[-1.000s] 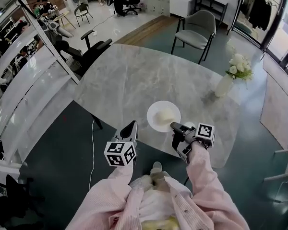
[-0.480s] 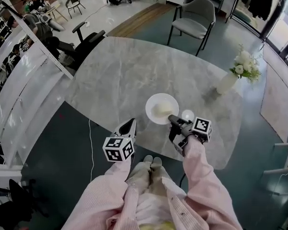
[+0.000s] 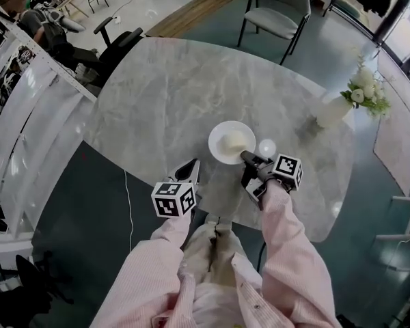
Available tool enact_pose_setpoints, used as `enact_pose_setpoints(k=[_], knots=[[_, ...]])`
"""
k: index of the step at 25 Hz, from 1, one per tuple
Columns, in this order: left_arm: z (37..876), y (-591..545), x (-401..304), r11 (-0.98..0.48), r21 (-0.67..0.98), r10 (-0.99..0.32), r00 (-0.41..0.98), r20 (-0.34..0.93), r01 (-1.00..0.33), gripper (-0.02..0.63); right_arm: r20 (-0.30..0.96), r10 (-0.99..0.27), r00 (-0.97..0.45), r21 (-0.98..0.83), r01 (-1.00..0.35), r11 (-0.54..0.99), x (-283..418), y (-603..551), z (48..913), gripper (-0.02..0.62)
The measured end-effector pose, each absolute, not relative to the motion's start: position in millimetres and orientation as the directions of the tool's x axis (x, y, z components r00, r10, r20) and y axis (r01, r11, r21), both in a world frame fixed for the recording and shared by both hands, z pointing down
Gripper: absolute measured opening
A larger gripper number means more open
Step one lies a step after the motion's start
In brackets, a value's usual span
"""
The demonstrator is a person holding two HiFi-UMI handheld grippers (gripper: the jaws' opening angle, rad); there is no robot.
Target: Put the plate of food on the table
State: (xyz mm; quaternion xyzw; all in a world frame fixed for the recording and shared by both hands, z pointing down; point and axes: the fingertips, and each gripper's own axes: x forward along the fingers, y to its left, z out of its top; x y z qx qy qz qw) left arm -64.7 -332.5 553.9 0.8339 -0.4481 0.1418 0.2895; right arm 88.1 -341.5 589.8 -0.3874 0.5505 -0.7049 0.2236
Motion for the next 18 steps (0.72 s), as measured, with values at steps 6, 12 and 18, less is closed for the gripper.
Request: enact_pose_setpoints(k=[6,12,18], knots=[[571,-341,-58,-0.435,0.381,-0.630,0.578,0.518,-0.816,-0.009,0.317,-0.739,-0.594,-0.944,-0.126,-0.304,83,-356,603,0.015],[579,-344,-53,-0.426,0.396,-0.619,0.581,0.529,-0.814,-0.008,0.352,-0.725,-0.592,-0.931,-0.141,-0.338,80,-356,611,0.015],[588,-346,-51,-0.409,0.412,-0.612,0.580,0.538,-0.814,-0.009,0.374,-0.717,-0.588,-0.922,-0.156,-0.354,81,-356,619,0.016]])
